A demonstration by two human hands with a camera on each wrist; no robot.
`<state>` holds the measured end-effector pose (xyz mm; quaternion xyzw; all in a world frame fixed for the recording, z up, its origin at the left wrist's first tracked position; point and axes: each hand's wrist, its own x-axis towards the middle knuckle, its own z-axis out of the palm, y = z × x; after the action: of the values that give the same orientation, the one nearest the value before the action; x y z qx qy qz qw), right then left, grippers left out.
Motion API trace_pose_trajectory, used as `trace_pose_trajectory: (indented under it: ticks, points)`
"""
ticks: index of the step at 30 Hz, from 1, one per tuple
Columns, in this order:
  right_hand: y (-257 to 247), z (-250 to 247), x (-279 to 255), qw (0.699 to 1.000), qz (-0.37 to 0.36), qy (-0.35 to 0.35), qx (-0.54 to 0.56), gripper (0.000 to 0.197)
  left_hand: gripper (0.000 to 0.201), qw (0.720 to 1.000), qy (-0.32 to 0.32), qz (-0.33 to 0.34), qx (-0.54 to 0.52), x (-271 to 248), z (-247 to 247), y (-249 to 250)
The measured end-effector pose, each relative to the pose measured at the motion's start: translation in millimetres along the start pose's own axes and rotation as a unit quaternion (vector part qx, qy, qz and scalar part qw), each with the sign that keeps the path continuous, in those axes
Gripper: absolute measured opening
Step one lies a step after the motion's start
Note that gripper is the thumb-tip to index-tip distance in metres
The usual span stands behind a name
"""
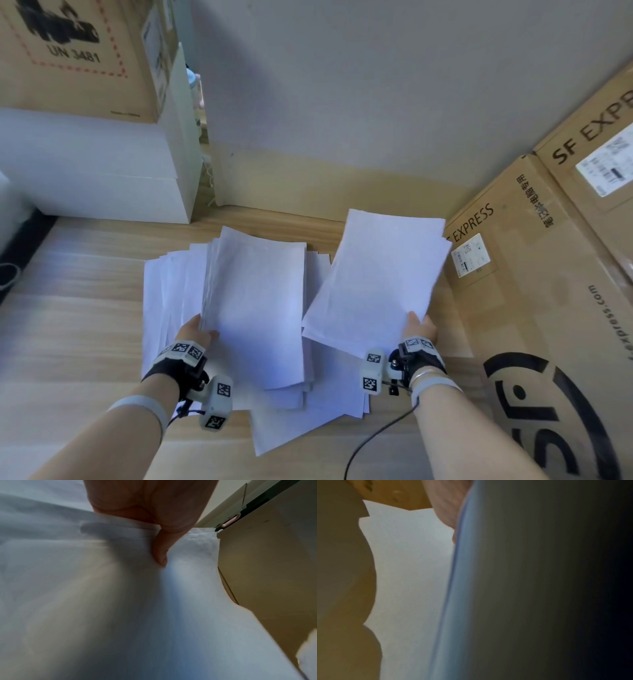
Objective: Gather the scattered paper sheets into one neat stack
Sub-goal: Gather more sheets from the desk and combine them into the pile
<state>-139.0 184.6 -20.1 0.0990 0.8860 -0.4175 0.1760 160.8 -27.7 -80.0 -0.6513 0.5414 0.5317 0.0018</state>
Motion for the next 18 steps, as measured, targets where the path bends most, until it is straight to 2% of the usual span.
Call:
trace_pose_trajectory:
  ticks: [3, 6, 11, 15, 18]
  points:
    - [-3.0, 24.5, -13.7, 0.999, -0.016, -0.043, -0.011, 0.036, 0.046, 1.0, -0.001, -0.001, 0.006, -0.8, 2.5, 0.9]
    - [-2.5, 45.8, -25.8, 0.998, -0.02, -0.052, -0.012, 0.04, 0.047, 1.0, -0.006, -0.004, 0.015, -0.3, 2.9, 1.5]
    - [-12.0, 52.5, -22.9, 1.0, -0.02, -0.004, 0.021, 0.043, 0.049, 0.999, -0.018, -0.007, 0.037, 4.6, 2.9, -1.2]
    - [-18.7, 39.7, -6.5, 0.996, -0.015, 0.039, 0.073, 0.04, 0.051, 0.998, -0.028, -0.009, 0.054, 9.2, -0.4, -3.2]
    - [-20.7, 30.3, -0.2, 0.995, -0.007, 0.046, 0.085, 0.039, 0.048, 0.998, -0.029, -0.006, 0.054, 11.4, -1.4, -4.0]
